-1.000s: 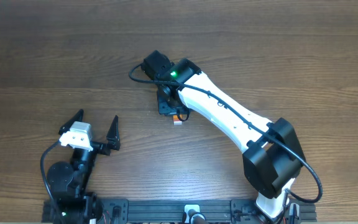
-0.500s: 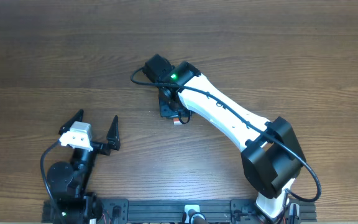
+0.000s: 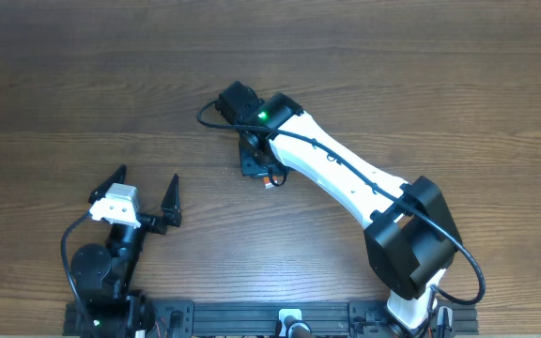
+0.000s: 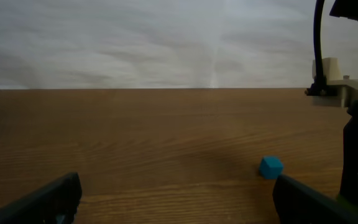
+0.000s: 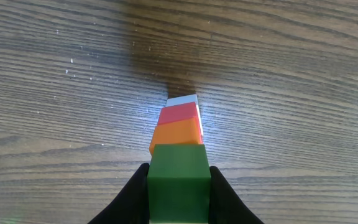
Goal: Stack Cubes
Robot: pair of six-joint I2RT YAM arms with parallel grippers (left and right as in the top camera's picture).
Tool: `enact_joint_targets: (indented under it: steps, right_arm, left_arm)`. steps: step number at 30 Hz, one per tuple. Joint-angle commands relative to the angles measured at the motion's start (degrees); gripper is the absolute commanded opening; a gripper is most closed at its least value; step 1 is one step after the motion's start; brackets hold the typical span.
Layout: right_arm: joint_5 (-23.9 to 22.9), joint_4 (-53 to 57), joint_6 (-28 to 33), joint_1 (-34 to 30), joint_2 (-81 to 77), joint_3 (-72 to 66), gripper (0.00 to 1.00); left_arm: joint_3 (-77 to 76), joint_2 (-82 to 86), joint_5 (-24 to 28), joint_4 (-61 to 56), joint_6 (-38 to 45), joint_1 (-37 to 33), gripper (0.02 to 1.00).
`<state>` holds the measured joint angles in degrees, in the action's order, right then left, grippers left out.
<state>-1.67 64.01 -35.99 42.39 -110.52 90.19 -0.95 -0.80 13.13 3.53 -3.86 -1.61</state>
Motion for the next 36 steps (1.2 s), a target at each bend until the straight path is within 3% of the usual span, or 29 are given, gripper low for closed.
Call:
enact_joint_targets:
  steps: [1, 5, 11, 26, 30, 32, 36]
  right_arm:
    - [-0.11, -0.13, -0.42, 0.46, 0.68, -0.33, 0.012]
    - [-0.11, -0.15, -0.42, 0.46, 0.70, -0.33, 0.012]
    - [-0.11, -0.15, -0.42, 0.46, 0.70, -0.33, 0.248]
    - [-0.11, -0.15, -0.42, 0.46, 0.68, -0.33, 0.360]
    - [-0.11, -0.20, -0.42, 0.46, 0.68, -0.33, 0.514]
    - [-0.11, -0.22, -0.42, 0.46, 0.68, -0.33, 0.652]
    - [-0.09, -0.24, -0.42, 0.46, 0.68, -0.31, 0.746]
  left_arm:
    - [0.61, 0.46, 0.35, -0.39, 1.07, 0.26, 1.000]
    - [0.61, 0.46, 0.35, -0.39, 1.07, 0.26, 1.000]
    - [0.61, 0.46, 0.35, -0.42, 1.07, 0.26, 1.000]
    - [0.61, 0.46, 0.35, -0.42, 1.07, 0.26, 1.000]
    - [0.61, 0.46, 0.35, -0.39, 1.07, 0.26, 1.000]
    - [0.61, 0.46, 0.35, -0.39, 1.07, 0.26, 1.000]
    - [0.61, 0.46, 0.35, -0.39, 1.07, 0.26, 1.000]
